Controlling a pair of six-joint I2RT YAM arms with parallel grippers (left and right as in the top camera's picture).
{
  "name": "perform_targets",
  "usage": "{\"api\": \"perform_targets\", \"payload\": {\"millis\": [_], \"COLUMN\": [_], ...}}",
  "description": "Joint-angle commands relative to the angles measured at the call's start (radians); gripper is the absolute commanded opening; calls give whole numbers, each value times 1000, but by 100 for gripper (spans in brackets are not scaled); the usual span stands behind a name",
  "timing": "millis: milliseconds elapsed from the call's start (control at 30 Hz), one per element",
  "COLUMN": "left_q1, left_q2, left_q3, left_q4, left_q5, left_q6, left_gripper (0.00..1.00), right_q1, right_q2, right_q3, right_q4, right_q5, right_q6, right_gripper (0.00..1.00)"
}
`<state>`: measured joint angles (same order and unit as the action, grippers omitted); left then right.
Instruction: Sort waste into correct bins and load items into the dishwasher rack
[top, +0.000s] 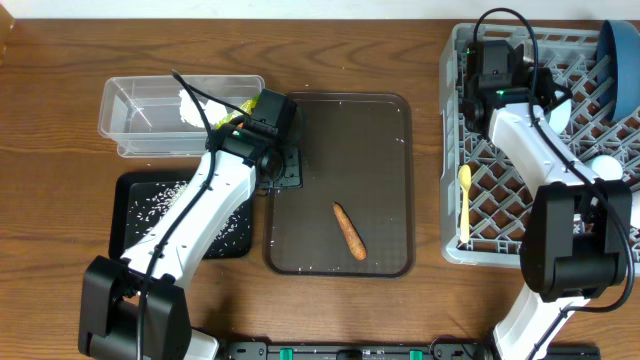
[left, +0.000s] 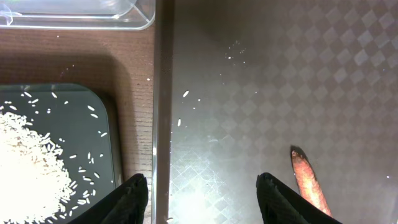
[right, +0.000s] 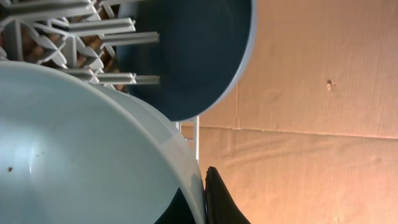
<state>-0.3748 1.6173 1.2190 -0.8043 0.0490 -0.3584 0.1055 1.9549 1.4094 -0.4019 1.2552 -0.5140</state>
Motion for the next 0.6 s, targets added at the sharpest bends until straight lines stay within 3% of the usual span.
{"api": "perform_targets", "payload": {"millis": [0, 100, 333, 467, 567], "left_q1": [5, 5, 5, 5, 5], "left_q2": [5, 5, 5, 5, 5], "left_q3": [9, 9, 9, 9, 9], "left_q4": [-3, -3, -11, -18, -18], "left_q5": [-8, -8, -8, -8, -8], "left_q6": [6, 6, 6, 6, 6], "left_gripper": [59, 59, 59, 59, 59], "right_q1": [20, 46, 108, 113, 113], "right_q2": [11, 11, 11, 11, 8], "right_q3": [-48, -49, -49, -49, -49], "right_q4": [-14, -14, -46, -86, -129], "right_q5": [-60, -60, -164, -246, -319], "right_q6": [29, 35, 49, 124, 179], "right_gripper": [2, 8, 49, 57, 57]}}
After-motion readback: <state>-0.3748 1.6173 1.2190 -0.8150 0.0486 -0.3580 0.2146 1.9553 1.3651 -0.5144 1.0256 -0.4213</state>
